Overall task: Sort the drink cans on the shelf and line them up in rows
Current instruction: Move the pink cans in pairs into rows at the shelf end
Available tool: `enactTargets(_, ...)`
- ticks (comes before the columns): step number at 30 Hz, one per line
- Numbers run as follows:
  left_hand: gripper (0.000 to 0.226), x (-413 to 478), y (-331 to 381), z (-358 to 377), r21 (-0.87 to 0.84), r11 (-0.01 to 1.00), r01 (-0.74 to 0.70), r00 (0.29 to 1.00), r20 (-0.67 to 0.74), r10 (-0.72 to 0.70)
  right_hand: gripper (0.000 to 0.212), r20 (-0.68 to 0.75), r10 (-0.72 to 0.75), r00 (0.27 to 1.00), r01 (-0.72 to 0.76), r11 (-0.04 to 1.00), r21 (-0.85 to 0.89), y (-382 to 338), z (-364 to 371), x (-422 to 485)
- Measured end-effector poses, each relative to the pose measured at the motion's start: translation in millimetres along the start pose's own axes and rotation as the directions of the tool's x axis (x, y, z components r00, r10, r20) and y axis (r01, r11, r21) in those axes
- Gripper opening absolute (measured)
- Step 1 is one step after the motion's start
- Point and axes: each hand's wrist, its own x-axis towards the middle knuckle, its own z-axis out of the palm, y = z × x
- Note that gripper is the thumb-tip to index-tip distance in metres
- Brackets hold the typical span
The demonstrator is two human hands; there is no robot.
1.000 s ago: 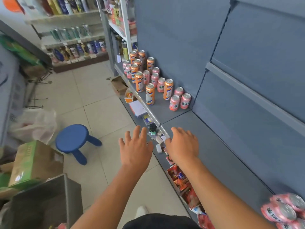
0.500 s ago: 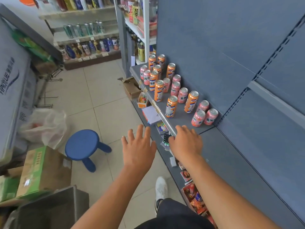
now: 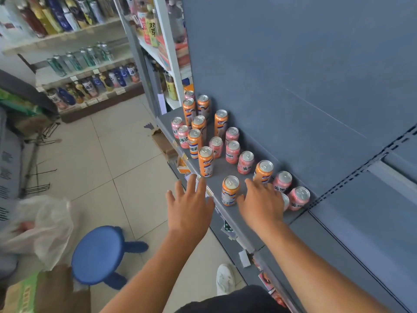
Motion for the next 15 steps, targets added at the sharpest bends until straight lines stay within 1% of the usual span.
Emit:
enactTargets(3, 0.055, 46, 9, -1, -0.007, 0.999, -0.053, 0.999, -0.002, 0.053, 0.031, 0.019, 0.050, 0.999, -0.050, 0.999, 0.003, 7, -3, 29)
enactTargets(6, 0.052, 91, 19, -2, 0.001, 0.992, -0.124, 0.992, 0.004, 0.124, 0.033, 0.023, 0.105, 0.994, -0.105, 0.994, 0.009, 20, -4, 49)
enactTargets(9, 0.052, 137, 30, 0, -0.008, 0.981, -0.192, 0.981, 0.009, 0.192, 0.038, 0.050, 0.167, 0.985, -0.165, 0.985, -0.042, 30, -3, 60)
enactTargets(13, 0.053, 194, 45, 10, 0.011, 0.945, -0.327, 0.945, 0.015, 0.327, 0.039, 0.079, 0.264, 0.961, -0.252, 0.958, -0.134, 42, -3, 73)
enactTargets(15, 0.051, 224, 47, 22, 0.031, 0.914, -0.405, 0.914, 0.026, 0.404, 0.043, 0.057, 0.327, 0.943, -0.315, 0.936, -0.155, 44, -1, 79)
